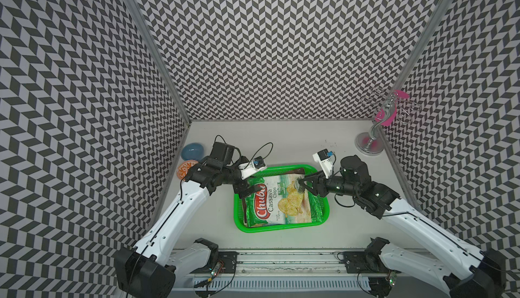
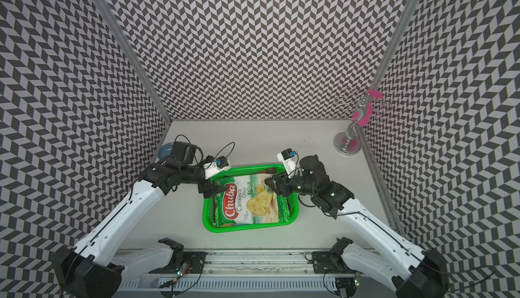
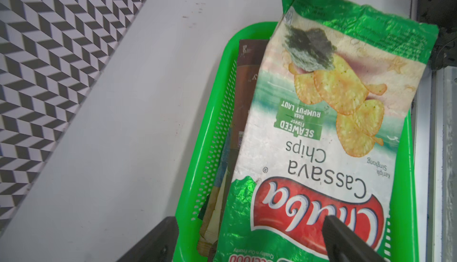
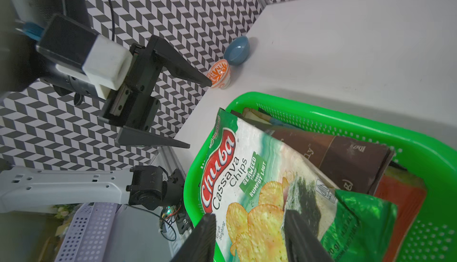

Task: Put the potato chips into the basket
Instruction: Place the potato chip in the basket.

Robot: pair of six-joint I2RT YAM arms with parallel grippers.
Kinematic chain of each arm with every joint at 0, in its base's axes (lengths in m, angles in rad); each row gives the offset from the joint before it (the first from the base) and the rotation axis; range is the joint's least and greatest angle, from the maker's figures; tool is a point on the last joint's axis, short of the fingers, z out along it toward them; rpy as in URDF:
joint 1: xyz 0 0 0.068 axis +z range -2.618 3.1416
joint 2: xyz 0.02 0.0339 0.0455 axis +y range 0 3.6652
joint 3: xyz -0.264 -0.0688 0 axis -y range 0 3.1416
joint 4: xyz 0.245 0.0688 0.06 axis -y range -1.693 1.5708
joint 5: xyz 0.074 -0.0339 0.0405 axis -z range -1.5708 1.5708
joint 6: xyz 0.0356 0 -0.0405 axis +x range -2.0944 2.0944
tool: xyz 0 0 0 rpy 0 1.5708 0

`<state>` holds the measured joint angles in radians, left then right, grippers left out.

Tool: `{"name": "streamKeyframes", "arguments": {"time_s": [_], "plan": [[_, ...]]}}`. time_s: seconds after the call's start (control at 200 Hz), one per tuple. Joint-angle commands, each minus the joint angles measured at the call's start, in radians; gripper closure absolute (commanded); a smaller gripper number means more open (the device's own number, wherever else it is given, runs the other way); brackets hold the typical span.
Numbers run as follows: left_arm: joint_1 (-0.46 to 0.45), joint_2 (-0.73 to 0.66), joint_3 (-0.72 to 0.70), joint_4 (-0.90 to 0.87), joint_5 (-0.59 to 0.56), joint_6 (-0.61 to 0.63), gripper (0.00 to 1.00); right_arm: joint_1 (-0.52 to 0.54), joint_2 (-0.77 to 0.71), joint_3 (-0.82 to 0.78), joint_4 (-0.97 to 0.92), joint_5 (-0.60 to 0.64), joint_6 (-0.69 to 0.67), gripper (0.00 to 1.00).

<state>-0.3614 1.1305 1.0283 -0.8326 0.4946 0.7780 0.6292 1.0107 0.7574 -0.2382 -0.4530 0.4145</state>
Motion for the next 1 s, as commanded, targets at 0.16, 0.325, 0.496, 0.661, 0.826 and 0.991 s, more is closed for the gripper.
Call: {"name": "streamKeyframes", "arguments": {"time_s": [0.16, 0.325, 0.496, 0.661, 0.826, 0.991], "plan": [[0.003, 0.004, -0.158, 0.236, -0.09, -0.129, 0.04, -0.055, 0.067, -0.142, 0.201, 0.05, 0.114, 0.51], [0.01, -0.013, -0.231, 0.338, -0.138, -0.174, 0.04, -0.073, 0.07, -0.21, 0.235, 0.096, 0.141, 0.51], [0.016, -0.016, -0.267, 0.372, -0.133, -0.181, 0.03, -0.088, 0.044, -0.253, 0.257, 0.11, 0.157, 0.51], [0.021, -0.015, -0.27, 0.392, -0.142, -0.197, 0.01, -0.095, 0.012, -0.22, 0.205, 0.125, 0.135, 0.51], [0.028, -0.031, -0.211, 0.338, -0.083, -0.188, 0.01, -0.097, -0.046, -0.15, 0.154, 0.12, 0.095, 0.51], [0.033, -0.032, -0.143, 0.3, -0.034, -0.217, 0.01, -0.097, -0.104, -0.103, 0.161, 0.082, 0.053, 0.5]]}}
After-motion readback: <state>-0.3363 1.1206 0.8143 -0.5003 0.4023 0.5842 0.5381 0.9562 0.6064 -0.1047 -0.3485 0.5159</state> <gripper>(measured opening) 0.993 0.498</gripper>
